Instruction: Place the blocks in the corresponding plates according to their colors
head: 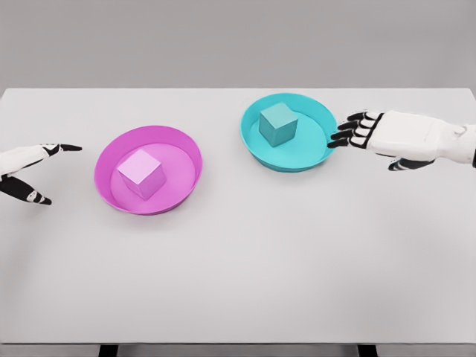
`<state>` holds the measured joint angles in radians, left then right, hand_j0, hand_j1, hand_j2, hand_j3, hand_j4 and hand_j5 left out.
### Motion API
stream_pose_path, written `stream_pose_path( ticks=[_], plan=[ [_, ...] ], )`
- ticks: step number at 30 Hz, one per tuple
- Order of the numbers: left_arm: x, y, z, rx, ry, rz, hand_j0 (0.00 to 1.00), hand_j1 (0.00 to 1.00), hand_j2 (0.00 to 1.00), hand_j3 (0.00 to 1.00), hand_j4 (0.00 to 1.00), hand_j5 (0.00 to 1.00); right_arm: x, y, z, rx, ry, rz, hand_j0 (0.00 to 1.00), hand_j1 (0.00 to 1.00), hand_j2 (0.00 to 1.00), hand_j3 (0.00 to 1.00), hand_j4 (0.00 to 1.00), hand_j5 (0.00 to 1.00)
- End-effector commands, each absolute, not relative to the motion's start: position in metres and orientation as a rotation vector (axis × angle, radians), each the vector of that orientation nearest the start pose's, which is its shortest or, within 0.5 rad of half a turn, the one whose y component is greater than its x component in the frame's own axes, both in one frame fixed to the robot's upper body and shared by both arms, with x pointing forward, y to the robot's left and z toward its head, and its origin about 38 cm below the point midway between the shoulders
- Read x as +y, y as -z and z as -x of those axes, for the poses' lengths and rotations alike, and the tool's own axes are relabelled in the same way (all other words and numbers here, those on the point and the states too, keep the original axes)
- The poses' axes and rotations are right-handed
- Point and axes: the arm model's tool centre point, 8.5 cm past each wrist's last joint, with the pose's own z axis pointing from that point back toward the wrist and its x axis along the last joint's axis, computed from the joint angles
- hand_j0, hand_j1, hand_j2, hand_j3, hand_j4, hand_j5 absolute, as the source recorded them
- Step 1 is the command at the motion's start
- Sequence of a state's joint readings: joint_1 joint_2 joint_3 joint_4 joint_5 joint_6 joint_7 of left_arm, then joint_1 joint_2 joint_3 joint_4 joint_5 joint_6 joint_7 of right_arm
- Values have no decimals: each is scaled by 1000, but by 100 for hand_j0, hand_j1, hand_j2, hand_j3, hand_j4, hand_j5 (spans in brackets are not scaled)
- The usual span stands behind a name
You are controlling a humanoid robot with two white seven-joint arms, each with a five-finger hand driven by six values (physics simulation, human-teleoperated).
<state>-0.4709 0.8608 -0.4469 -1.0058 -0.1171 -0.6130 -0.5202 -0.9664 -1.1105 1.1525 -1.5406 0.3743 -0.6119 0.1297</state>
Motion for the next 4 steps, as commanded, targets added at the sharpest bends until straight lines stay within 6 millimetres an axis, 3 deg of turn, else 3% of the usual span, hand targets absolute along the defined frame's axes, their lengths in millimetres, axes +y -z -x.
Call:
stream_pose_path(
  ticks=[1, 4],
  plan=[
    [463, -142, -419, -1255, 1468, -313, 100, 100, 100, 100, 100, 100, -328, -253, -408, 1949, 2903, -659, 100, 100, 100, 100, 100, 100],
    [463, -143, -420, -1256, 1467, -315, 100, 100, 100, 100, 100, 100, -329, -253, -408, 1949, 2904, -660, 100, 100, 100, 100, 100, 100]
  ],
)
